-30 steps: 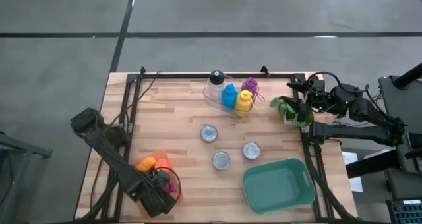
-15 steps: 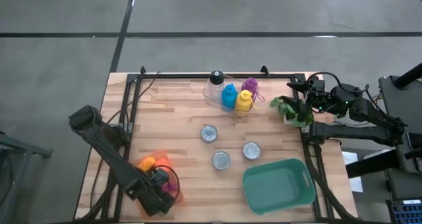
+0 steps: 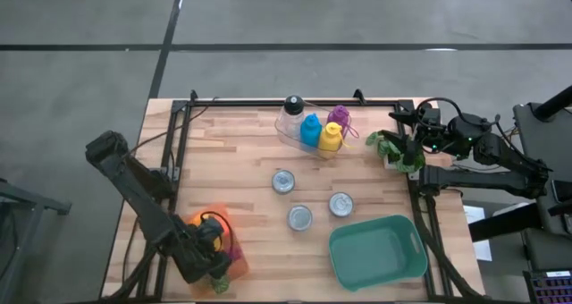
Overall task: Pick & Place Food Item
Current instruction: Put the top green tuna can into the green bin
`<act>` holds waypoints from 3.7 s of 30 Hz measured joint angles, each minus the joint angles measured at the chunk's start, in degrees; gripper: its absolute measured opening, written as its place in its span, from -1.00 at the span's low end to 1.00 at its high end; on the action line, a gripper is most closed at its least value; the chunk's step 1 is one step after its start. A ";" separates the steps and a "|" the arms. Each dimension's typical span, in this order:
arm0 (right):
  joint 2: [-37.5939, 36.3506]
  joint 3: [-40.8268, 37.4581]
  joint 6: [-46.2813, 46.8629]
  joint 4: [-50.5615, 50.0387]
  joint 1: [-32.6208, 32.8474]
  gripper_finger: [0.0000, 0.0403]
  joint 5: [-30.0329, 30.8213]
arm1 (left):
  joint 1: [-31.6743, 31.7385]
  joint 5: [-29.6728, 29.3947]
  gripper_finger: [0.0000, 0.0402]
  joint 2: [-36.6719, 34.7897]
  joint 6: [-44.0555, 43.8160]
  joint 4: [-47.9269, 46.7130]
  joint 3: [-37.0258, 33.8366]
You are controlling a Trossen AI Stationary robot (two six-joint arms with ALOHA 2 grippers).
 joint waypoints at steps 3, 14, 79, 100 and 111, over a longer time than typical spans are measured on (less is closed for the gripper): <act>0.01 0.00 0.00 0.00 -0.02 0.63 0.00 | 0.00 -3.03 0.63 -1.72 1.60 0.04 0.00; 0.00 -0.01 0.00 -0.02 -0.02 0.63 -0.01 | 2.08 -12.97 0.63 -4.38 7.79 0.80 0.04; 0.00 0.00 0.00 0.00 -0.02 0.63 0.00 | 60.98 15.82 0.63 0.40 56.91 28.15 -11.27; 0.00 -0.02 0.00 -0.02 0.00 0.63 -0.02 | 60.78 16.13 0.63 0.64 45.30 40.49 -10.91; 0.00 -0.01 0.00 -0.01 0.00 0.63 -0.01 | 60.78 15.80 0.63 0.64 42.77 40.46 -10.91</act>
